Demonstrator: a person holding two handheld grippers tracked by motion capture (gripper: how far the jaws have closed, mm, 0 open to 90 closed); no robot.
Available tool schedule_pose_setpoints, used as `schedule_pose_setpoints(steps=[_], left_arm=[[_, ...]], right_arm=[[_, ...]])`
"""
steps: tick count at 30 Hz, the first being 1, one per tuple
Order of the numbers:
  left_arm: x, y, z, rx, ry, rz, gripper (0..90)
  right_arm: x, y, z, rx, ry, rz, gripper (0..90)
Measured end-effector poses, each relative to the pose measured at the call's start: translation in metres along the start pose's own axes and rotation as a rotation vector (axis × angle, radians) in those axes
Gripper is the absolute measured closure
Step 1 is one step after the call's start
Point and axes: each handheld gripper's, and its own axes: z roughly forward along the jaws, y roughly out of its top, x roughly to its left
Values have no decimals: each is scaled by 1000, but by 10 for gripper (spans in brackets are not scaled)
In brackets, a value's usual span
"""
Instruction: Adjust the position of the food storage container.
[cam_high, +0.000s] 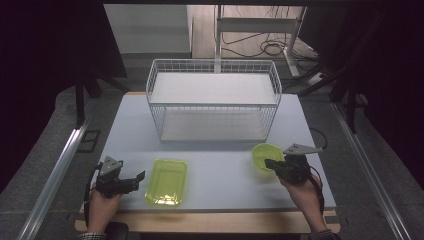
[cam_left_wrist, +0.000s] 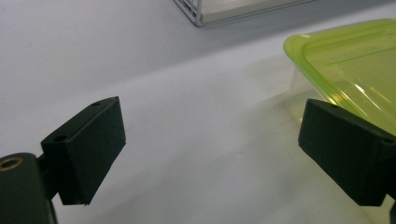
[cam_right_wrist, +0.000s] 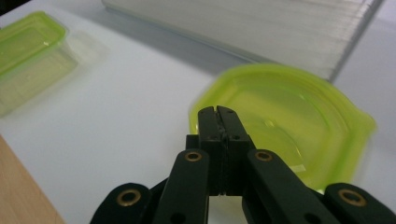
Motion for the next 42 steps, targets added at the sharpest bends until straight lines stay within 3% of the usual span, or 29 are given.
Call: schedule_pose_setpoints(steps=[6,8,14,18,24,31,37,39,42], left_arm=[[0,-1,1,13,7,7,73],[-1,-2,3,27,10,23,73],[-1,-2,3,24,8,24,71],[1,-3,2,36,9,17,73],[3,-4,2,79,16,8,75],[4,-2,-2,71,0,-22,75],[2,-3,0,121,-2,4,74],[1,-3,0,125,-5,8,64],[-1,-3,-4,156,3,47,52]], right_arm=[[11,14,18,-4,27,-24,893],[19,22,31,11,48,-58,890],[22,29,54,53,45,-81,888],[20,29,67,96,10,-100,889],[8,24,60,83,-14,-70,891],[-8,16,49,72,-41,-31,891],[-26,5,36,71,-91,10,889],[-27,3,34,66,-95,14,884],[-22,2,32,53,-91,3,877]])
